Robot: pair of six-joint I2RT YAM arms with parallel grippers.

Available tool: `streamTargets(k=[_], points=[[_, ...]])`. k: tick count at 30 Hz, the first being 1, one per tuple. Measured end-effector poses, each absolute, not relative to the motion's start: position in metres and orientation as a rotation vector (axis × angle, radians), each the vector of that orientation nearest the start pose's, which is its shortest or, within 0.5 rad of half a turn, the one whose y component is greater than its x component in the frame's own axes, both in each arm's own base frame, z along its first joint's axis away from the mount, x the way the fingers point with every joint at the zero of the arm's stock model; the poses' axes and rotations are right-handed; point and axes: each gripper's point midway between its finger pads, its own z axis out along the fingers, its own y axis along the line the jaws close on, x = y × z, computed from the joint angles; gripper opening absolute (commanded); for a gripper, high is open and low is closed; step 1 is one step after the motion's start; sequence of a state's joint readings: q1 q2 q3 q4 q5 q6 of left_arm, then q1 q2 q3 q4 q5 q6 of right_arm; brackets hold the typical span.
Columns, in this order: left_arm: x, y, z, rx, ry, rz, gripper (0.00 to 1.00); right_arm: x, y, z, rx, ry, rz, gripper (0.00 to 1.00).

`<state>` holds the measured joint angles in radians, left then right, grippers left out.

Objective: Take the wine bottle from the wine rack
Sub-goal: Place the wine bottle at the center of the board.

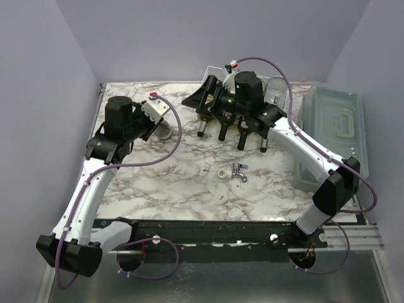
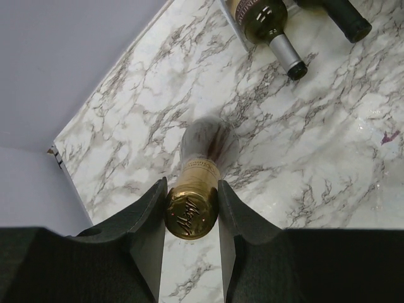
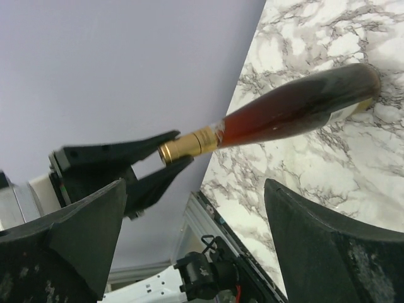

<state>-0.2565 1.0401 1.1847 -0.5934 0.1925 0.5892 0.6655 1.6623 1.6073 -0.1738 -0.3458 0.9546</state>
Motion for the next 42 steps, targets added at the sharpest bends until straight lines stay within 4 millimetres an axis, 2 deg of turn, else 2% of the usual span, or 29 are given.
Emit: streamTargets(k=[3,16,22,28,34,37,42], points=[[0.332,-0.095,0.302,0.897,1.808,-0.005,0.0,0.339,0.379,0.345,-0.03,2.03,1.37,0.93],[0.374,-0.092,0.317,0.765,1.886,-0.065,0.0,0.333,0.361,0.32,-0.217,2.005,1.205,0.93],[0.404,-0.089,0.323,0.672,1.92,-0.113,0.0,0.322,0.349,0.315,-0.294,1.982,1.152,0.94],[0.425,-0.09,0.326,0.595,1.951,-0.148,0.0,0.312,0.336,0.314,-0.348,1.951,1.104,0.94],[0.443,-0.086,0.327,0.485,1.998,-0.149,0.0,0.311,0.333,0.314,-0.371,1.932,1.078,0.95],[0.45,-0.082,0.328,0.425,2.022,-0.139,0.08,0.311,0.332,0.309,-0.379,1.94,1.069,0.95],[0.459,-0.077,0.327,0.351,2.054,-0.127,0.33,0.313,0.329,0.305,-0.379,1.947,1.058,0.95]])
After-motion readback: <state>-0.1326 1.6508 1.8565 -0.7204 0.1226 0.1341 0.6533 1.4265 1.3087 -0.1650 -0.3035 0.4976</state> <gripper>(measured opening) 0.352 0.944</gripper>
